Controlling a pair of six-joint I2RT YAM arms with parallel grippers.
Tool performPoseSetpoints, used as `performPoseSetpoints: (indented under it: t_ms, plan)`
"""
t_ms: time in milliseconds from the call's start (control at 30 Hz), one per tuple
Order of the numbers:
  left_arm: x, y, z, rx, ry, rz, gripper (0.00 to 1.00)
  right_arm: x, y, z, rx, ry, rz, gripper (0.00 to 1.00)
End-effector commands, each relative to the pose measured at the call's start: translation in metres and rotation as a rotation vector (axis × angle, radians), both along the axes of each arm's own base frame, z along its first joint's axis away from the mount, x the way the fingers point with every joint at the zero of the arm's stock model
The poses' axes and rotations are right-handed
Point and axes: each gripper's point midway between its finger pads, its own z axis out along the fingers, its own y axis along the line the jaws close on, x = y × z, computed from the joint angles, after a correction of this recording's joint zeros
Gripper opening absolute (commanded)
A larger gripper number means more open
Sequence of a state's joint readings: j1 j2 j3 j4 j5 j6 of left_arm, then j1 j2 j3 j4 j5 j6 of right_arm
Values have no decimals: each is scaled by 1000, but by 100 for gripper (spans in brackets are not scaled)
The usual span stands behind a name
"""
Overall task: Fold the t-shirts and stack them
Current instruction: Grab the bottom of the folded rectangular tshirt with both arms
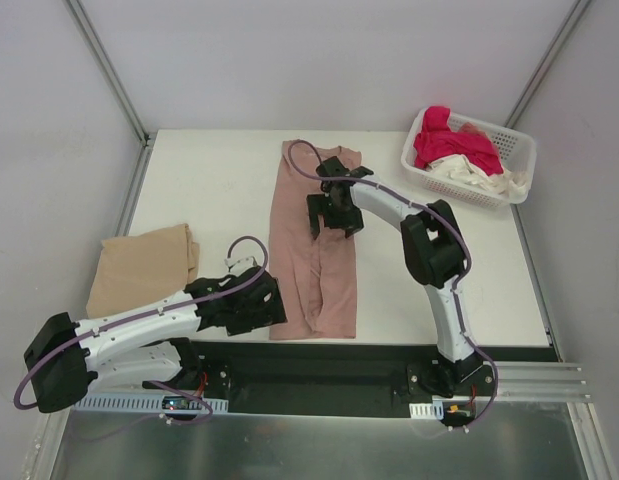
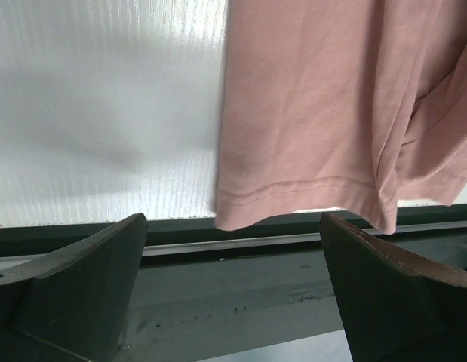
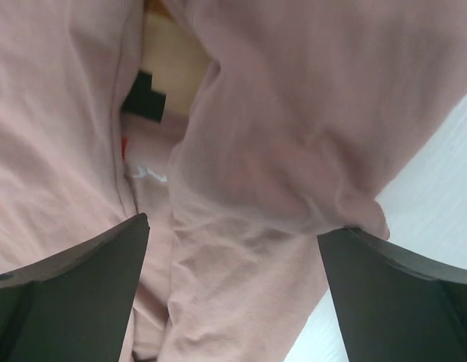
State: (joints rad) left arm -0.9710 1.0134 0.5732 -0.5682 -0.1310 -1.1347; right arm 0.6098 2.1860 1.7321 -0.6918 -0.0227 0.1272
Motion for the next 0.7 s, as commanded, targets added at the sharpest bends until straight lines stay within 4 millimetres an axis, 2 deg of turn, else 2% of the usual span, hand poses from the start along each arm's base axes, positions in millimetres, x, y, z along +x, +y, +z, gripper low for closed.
performPoseSetpoints:
  t_ms: [0, 67, 167, 200, 267, 300, 333, 367, 400, 433, 467, 500, 533, 567, 600, 633, 667]
  plan:
    - [2, 6, -3, 18, 16, 25, 99, 22, -12, -20, -79, 45, -59, 97]
    - [4, 6, -5, 23, 19, 28, 98, 30, -13, -22, -80, 52, -51, 97]
    - [10, 6, -7, 8, 33, 39, 95, 44, -8, -12, -64, 20, -37, 97]
    - [13, 5, -7, -4, 36, 50, 94, 46, -6, -1, -47, 2, -36, 97]
    - [16, -9, -6, -53, 41, 13, 92, 46, -4, 13, -28, -24, -31, 97]
    - [18, -14, -4, -67, 41, 7, 91, 48, -1, 37, 2, -72, -30, 97]
    - [18, -19, -4, -77, 51, -7, 91, 40, -4, 40, 0, -70, -25, 97]
    - [20, -21, -4, -81, 52, -5, 90, 39, 4, 72, 74, -127, -11, 97]
    - [17, -25, -4, -96, 65, -18, 89, 34, 6, 83, 95, -149, -2, 97]
    - [16, -30, -6, -114, 84, -27, 86, 28, 4, 85, 105, -163, 0, 97]
    - [14, -32, -7, -118, 95, -34, 84, 23, 2, 115, 144, -223, -3, 97]
    - [13, -32, -10, -119, 104, -32, 83, 16, 2, 125, 162, -242, -6, 97]
    - [11, -33, -12, -119, 117, -30, 83, 8, -2, 121, 165, -244, -9, 97]
    - [8, -32, -17, -113, 127, -30, 78, 2, -9, 146, 192, -302, -20, 97]
    - [6, -33, -18, -114, 135, -26, 77, -5, -12, 151, 208, -308, -36, 97]
    - [4, -36, -21, -116, 138, -33, 74, -17, -29, 151, 189, -335, -62, 97]
    - [1, -38, -22, -120, 147, -41, 70, -23, -37, 150, 180, -348, -81, 97]
